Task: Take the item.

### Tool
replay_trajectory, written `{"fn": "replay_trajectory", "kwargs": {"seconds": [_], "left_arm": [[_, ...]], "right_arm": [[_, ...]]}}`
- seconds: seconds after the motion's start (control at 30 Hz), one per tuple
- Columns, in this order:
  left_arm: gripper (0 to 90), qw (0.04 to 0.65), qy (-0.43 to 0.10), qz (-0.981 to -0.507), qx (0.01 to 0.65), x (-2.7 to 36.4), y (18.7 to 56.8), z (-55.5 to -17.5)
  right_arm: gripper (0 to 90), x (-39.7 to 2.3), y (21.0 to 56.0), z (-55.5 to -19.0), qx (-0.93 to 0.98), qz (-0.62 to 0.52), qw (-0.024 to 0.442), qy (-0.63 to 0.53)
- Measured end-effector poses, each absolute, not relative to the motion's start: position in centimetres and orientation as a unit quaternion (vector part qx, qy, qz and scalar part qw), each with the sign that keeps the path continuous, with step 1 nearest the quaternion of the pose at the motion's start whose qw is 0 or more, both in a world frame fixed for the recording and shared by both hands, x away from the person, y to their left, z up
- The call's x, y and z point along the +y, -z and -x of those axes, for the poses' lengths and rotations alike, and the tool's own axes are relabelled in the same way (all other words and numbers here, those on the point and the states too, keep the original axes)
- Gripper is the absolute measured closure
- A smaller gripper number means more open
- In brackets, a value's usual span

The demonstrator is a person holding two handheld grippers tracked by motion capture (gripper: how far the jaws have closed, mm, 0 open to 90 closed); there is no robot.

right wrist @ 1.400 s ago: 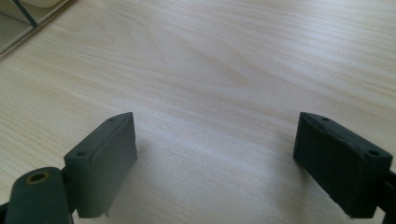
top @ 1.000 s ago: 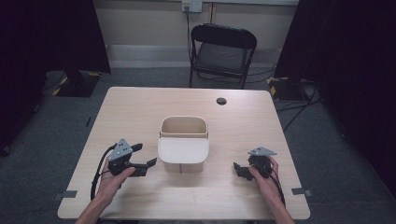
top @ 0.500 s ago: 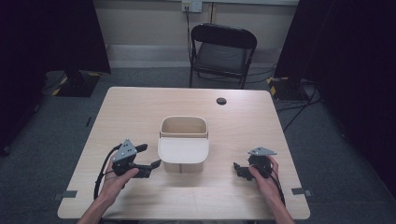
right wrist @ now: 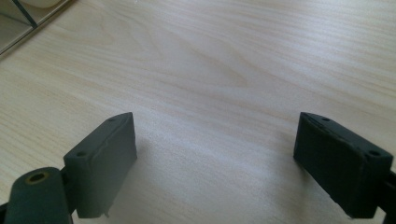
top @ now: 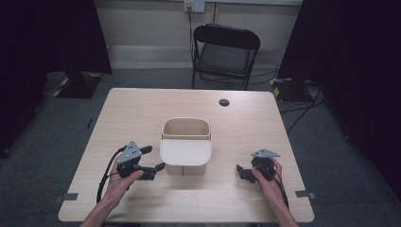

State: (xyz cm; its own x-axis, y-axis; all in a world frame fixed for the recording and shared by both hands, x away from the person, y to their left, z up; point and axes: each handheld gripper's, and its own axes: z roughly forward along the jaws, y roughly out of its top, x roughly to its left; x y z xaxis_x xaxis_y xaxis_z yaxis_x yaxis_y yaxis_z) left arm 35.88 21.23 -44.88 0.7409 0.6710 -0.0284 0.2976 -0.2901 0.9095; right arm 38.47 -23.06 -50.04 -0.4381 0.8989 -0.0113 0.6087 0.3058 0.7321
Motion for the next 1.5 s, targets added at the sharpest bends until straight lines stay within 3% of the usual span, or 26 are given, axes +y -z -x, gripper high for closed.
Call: {"fn": "replay_trajectory", "kwargs": {"seconds": [1.5], "left_arm": [[18.6,0.529,-0.187,-0.773,0.296,20.1,43.8,-35.6]], "right_arm": [[12.3,-23.0,50.0,-38.5,0.778,-0.485,0.216,-0.335]]}}
